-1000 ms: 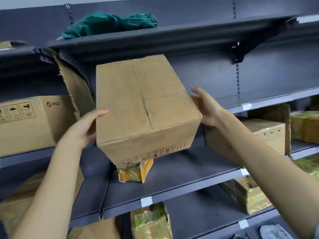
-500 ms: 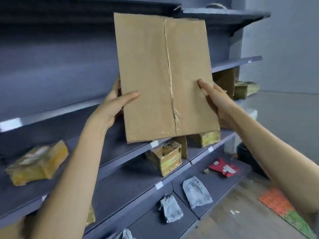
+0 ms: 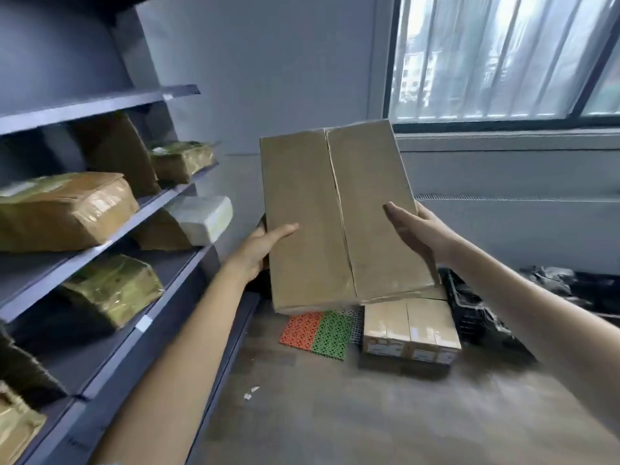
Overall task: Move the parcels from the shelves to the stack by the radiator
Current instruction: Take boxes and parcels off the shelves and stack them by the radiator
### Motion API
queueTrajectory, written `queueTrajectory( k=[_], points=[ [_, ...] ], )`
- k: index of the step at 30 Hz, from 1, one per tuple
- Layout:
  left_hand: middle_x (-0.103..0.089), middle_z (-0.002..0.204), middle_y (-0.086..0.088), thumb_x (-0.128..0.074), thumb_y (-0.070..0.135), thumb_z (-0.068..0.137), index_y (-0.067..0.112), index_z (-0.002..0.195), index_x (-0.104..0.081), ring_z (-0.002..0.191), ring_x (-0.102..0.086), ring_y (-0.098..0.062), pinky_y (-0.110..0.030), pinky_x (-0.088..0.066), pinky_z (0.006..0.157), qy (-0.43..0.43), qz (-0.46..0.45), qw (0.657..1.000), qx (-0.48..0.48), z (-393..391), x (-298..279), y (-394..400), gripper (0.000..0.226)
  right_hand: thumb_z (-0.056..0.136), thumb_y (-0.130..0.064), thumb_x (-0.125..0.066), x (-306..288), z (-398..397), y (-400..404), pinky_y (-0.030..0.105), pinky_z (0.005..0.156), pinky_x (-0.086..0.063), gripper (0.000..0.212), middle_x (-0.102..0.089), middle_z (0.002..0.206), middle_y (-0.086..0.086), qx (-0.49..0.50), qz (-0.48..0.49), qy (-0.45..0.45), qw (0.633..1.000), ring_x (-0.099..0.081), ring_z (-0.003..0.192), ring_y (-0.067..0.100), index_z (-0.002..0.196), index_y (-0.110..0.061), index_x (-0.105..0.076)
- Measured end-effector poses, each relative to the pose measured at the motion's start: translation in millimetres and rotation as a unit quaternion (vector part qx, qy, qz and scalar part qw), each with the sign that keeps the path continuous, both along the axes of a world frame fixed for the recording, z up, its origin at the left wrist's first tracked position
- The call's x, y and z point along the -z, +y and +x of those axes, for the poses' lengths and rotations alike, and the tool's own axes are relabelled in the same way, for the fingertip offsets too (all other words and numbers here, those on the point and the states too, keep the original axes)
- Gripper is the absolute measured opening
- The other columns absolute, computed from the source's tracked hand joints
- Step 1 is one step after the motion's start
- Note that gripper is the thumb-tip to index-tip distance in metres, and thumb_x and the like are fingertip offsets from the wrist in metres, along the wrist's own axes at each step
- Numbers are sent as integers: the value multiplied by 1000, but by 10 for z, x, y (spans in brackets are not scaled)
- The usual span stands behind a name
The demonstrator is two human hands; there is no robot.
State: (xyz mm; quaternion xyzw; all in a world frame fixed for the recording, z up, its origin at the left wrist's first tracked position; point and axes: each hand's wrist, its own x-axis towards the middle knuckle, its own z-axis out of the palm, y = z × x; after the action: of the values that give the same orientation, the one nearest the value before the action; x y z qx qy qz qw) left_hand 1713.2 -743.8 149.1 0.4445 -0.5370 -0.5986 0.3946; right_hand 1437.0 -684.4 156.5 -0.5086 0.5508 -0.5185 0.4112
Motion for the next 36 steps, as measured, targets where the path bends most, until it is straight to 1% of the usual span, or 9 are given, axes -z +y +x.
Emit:
queueTrajectory(
  k=[3, 5, 7, 12, 15, 20, 25, 33, 36],
  points=[
    [-64, 119, -6, -71, 27, 81, 11, 129, -50, 110, -60, -20, -36, -49, 96, -10, 37, 999, 24, -284, 255, -556, 55, 90, -35, -57, 314, -237, -396, 16, 61, -52, 32, -68, 92, -5, 20, 26, -30, 999, -67, 76, 6, 115, -17, -52],
    [-64, 118, -5, -71, 29, 81, 13, 128, -49, 110, -60, -20, -37, -49, 97, -24, 46, 998, 34, -404, 370, -979, 54, 83, -44, -64, 520, -338, -767, 31, 77, -54, 47, -69, 105, 4, 15, 41, -65, 997, -66, 92, 20, 120, -17, -52],
    [-64, 119, -4, -71, 30, 81, 14, 128, -49, 112, -59, -20, -39, -48, 99, -33, 44, 998, 37, -487, 476, -1476, 54, 87, -38, -61, 689, -421, -1238, 42, 88, -51, 41, -66, 114, 9, 12, 55, -102, 993, -63, 97, 26, 121, -18, -50],
    [-63, 116, -3, -67, 28, 84, 15, 128, -46, 109, -59, -20, -35, -50, 90, -49, 64, 996, 30, -694, 759, -2893, 50, 92, -32, -55, 993, -566, -2577, 28, 75, -55, 42, -65, 112, 3, 26, 82, -95, 992, -65, 92, 16, 130, -18, -45],
    [-62, 116, -4, -65, 29, 86, 15, 133, -42, 100, -60, -17, -31, -51, 78, -51, 99, 993, 43, -913, 890, -3689, 54, 93, -31, -54, 1119, -749, -3297, 30, 87, -53, 40, -63, 116, -2, 35, 110, -81, 990, -63, 101, 14, 130, -21, -44],
    [-57, 129, -6, -62, 30, 88, 19, 142, -33, 106, -58, -20, -31, -50, 79, -58, 143, 985, 76, -1531, 1369, -4746, 63, 91, -33, -56, 1493, -1279, -4159, 37, 99, -47, 43, -61, 125, 0, 82, 165, -69, 980, -60, 112, 17, 131, -24, -45],
    [-55, 124, -1, -57, 38, 89, 23, 146, -27, 108, -55, -20, -33, -46, 86, -86, 247, 964, 56, -1998, 2431, -5462, 66, 90, -33, -58, 2376, -1710, -4973, 34, 99, -45, 39, -59, 126, -2, 89, 257, -50, 961, -57, 112, 14, 126, -29, -47],
    [-45, 144, -4, -53, 53, 86, 26, 148, -21, 128, -46, -26, -40, -40, 102, -128, 432, 889, -81, -2267, 4532, -6270, 75, 91, -32, -56, 4218, -2031, -6422, 23, 86, -40, 50, -53, 130, -3, 8, 407, 17, 913, -50, 111, 14, 137, -24, -39],
    [-47, 140, -5, -40, 53, 93, 25, 147, -23, 126, -47, -26, -37, -42, 92, -116, 474, 862, -134, -2352, 5329, -6352, 63, 93, -19, -53, 4946, -2085, -6872, 0, 62, -40, 44, -51, 116, -4, -32, 437, 49, 898, -49, 93, 8, 135, -19, -40]
  ],
)
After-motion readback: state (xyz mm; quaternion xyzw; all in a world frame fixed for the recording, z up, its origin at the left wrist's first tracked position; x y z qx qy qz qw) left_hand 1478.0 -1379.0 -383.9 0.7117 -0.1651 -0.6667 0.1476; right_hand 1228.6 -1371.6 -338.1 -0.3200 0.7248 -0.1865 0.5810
